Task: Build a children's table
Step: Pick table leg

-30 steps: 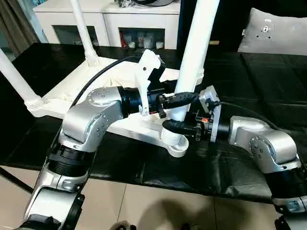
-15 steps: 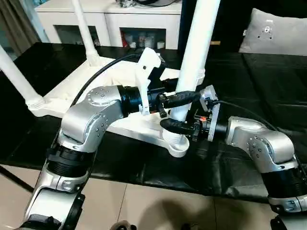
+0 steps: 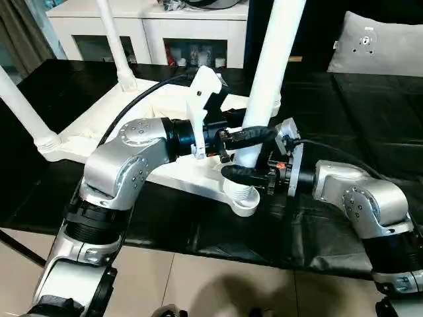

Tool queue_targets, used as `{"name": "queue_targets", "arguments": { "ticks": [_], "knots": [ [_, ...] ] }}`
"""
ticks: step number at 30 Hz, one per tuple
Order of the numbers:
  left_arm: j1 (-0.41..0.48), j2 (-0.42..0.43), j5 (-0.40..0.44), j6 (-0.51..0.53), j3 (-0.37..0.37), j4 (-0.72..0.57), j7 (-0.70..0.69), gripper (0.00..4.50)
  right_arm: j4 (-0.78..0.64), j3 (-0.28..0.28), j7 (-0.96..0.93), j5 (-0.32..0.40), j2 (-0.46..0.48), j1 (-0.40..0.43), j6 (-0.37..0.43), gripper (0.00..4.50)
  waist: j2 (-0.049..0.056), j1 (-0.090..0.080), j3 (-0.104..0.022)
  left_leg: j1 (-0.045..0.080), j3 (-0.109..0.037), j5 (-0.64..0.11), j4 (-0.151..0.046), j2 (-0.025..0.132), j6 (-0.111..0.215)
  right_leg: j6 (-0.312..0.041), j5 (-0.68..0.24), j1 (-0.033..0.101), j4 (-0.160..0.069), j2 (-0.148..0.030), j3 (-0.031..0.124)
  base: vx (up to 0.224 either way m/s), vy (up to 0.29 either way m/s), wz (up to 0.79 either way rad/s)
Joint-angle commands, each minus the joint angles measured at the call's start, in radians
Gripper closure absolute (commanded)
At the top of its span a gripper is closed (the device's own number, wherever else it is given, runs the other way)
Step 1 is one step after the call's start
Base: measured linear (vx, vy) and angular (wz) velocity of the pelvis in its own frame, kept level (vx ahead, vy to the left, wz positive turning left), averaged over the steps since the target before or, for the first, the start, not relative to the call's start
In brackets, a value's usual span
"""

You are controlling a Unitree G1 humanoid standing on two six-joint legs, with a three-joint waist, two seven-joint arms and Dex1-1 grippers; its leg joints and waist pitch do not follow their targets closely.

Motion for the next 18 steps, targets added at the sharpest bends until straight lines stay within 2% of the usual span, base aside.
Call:
{"name": "queue_targets", "arguments": {
  "ticks": [1, 3, 4, 5, 12, 15, 18],
  "knots": [
    [-0.010, -0.005, -0.018, 0.023, 0.006, -0.028, 0.015, 2.65, -0.002, -0.021, -0.027, 0.010, 0.006, 0.005, 0.020, 2.28, -0.021, 0.003, -0.093, -0.001, -0.010, -0.090, -0.062, 0.033, 0.053, -0.113, -0.358, 0.071, -0.063, -0.054, 0.048, 0.000, 0.000, 0.00],
    [-0.007, -0.022, -0.050, 0.049, 0.031, -0.028, 0.028, 2.65, 0.001, -0.027, -0.037, 0.014, 0.012, 0.007, 0.030, 2.29, -0.021, 0.003, -0.094, -0.001, -0.010, -0.090, -0.061, 0.033, 0.052, -0.117, -0.350, 0.071, -0.063, -0.053, 0.047, 0.000, 0.000, 0.00],
    [-0.004, -0.024, -0.065, 0.057, 0.034, -0.035, 0.020, 2.09, 0.001, -0.027, -0.039, 0.014, 0.013, 0.008, 0.030, 2.33, -0.021, 0.004, -0.094, -0.002, -0.009, -0.090, -0.061, 0.032, 0.053, -0.120, -0.351, 0.072, -0.062, -0.054, 0.046, 0.000, 0.000, 0.00],
    [-0.002, -0.024, -0.072, 0.061, 0.035, -0.040, 0.014, 1.95, 0.001, -0.027, -0.039, 0.013, 0.014, 0.009, 0.031, 2.35, -0.021, 0.004, -0.094, -0.001, -0.009, -0.092, -0.061, 0.032, 0.055, -0.118, -0.355, 0.071, -0.064, -0.053, 0.046, 0.000, 0.000, 0.00],
    [0.017, -0.041, -0.106, 0.078, 0.030, -0.075, 0.000, 1.95, -0.006, -0.022, -0.060, -0.008, 0.024, 0.024, 0.002, 2.41, -0.020, 0.004, -0.094, -0.001, -0.010, -0.093, -0.062, 0.033, 0.053, -0.109, -0.365, 0.070, -0.066, -0.054, 0.047, 0.000, 0.000, 0.00],
    [0.037, -0.062, -0.148, 0.083, 0.043, -0.092, -0.014, 1.95, -0.023, -0.020, -0.081, -0.015, 0.039, 0.036, -0.017, 2.41, -0.021, 0.002, -0.092, -0.002, -0.010, -0.101, -0.063, 0.033, 0.051, -0.105, -0.375, 0.071, -0.068, -0.054, 0.045, 0.000, 0.000, 0.00],
    [0.051, -0.062, -0.155, 0.074, 0.038, -0.103, -0.031, 1.95, -0.030, -0.027, -0.102, -0.011, 0.049, 0.040, -0.004, 2.46, -0.021, 0.002, -0.092, -0.001, -0.010, -0.099, -0.063, 0.032, 0.051, -0.098, -0.382, 0.068, -0.069, -0.053, 0.046, 0.000, 0.000, 0.00]
  ]
}}
